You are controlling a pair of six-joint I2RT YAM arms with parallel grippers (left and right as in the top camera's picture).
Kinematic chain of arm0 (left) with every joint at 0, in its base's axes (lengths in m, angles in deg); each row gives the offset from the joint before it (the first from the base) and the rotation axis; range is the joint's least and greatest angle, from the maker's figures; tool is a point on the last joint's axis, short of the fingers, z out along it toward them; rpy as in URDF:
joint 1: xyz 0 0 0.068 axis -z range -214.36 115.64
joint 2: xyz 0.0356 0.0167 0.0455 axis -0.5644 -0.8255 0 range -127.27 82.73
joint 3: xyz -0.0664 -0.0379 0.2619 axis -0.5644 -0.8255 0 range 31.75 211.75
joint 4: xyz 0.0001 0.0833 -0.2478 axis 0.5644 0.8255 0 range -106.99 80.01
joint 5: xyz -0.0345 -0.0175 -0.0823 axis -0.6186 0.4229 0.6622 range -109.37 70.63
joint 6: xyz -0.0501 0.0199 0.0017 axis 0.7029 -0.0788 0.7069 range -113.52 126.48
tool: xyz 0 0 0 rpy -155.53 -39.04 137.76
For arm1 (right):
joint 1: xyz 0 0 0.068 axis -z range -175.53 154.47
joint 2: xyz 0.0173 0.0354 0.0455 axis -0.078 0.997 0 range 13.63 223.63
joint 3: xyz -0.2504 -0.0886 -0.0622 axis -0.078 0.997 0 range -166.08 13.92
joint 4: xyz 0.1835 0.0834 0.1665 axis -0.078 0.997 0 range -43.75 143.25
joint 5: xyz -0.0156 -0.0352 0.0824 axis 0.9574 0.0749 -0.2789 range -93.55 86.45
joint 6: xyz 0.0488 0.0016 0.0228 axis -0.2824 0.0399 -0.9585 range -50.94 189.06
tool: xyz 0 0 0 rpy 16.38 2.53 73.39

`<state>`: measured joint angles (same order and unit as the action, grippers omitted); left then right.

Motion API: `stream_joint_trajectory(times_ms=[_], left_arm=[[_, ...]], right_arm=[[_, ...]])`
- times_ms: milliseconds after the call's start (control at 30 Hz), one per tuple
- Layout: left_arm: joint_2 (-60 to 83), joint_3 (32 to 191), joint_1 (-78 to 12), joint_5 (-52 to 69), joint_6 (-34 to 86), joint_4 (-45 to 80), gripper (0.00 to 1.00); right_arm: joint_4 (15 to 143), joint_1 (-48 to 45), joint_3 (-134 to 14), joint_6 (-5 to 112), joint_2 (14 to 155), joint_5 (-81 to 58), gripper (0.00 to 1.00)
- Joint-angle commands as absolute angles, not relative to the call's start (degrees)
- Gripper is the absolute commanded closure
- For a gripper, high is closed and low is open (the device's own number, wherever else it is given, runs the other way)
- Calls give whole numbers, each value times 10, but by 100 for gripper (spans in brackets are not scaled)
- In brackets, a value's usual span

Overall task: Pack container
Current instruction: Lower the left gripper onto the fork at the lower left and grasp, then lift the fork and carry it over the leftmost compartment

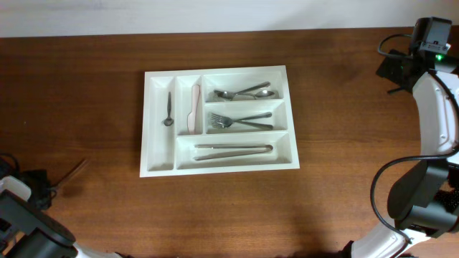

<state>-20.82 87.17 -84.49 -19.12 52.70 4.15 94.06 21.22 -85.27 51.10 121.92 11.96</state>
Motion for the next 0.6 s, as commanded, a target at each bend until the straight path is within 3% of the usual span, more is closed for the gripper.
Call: stream_joint_trajectory(times_ms=[0,567], left_arm=[[-237,860,-826,-148,505,44,98],[-236,951,-725,-116,426,80,98]], right_arm=[[941,214,-856,510,1217,121,1],[941,214,-856,510,1217,121,1]])
